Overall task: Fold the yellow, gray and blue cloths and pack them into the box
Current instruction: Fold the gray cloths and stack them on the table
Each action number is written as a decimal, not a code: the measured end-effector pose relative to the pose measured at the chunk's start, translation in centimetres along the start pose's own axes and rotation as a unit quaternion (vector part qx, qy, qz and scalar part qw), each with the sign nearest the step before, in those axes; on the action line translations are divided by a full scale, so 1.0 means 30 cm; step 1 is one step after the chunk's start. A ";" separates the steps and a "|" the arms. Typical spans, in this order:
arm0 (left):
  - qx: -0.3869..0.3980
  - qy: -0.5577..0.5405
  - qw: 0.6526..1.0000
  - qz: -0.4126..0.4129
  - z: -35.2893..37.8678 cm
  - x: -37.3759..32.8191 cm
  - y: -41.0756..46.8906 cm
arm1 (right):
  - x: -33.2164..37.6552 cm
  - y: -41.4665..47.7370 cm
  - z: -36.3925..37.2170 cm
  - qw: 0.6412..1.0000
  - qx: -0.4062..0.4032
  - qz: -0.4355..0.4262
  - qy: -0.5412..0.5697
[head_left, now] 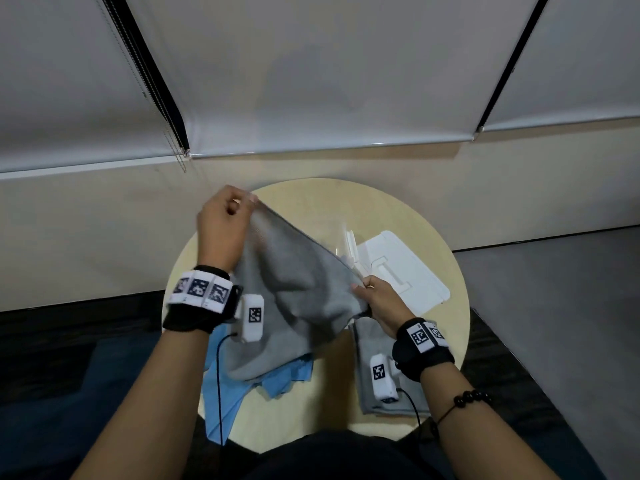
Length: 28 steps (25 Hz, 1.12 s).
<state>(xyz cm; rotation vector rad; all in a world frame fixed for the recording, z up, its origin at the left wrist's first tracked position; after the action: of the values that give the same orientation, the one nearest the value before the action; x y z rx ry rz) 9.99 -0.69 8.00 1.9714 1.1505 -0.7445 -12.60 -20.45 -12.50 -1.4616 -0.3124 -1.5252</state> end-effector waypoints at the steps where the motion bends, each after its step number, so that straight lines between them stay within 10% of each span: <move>1: 0.036 0.012 0.999 0.018 0.060 -0.006 -0.042 | -0.002 0.000 0.018 1.000 0.004 0.014 0.000; 7: 0.242 0.016 0.968 0.064 0.393 0.031 -0.323 | 0.030 -0.028 0.215 0.988 0.117 0.054 0.082; 28: 0.238 0.180 0.940 0.163 0.424 0.032 -0.361 | 0.072 -0.056 0.258 0.970 0.139 0.084 0.180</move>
<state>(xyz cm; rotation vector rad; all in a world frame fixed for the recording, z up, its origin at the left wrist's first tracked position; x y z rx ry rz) -0.80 -6.90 -3.21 2.7128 0.8509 -0.5294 -8.64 -14.85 -8.00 -0.9468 -0.1699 -1.5071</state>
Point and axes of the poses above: each hand's wrist, its own y-axis towards the middle knuckle, its own z-axis out of the palm, x = y × z, the point moved 10 cm from there along y, towards the middle knuckle, and after that the axes turned 11 degrees about y, right-handed, at the moved point
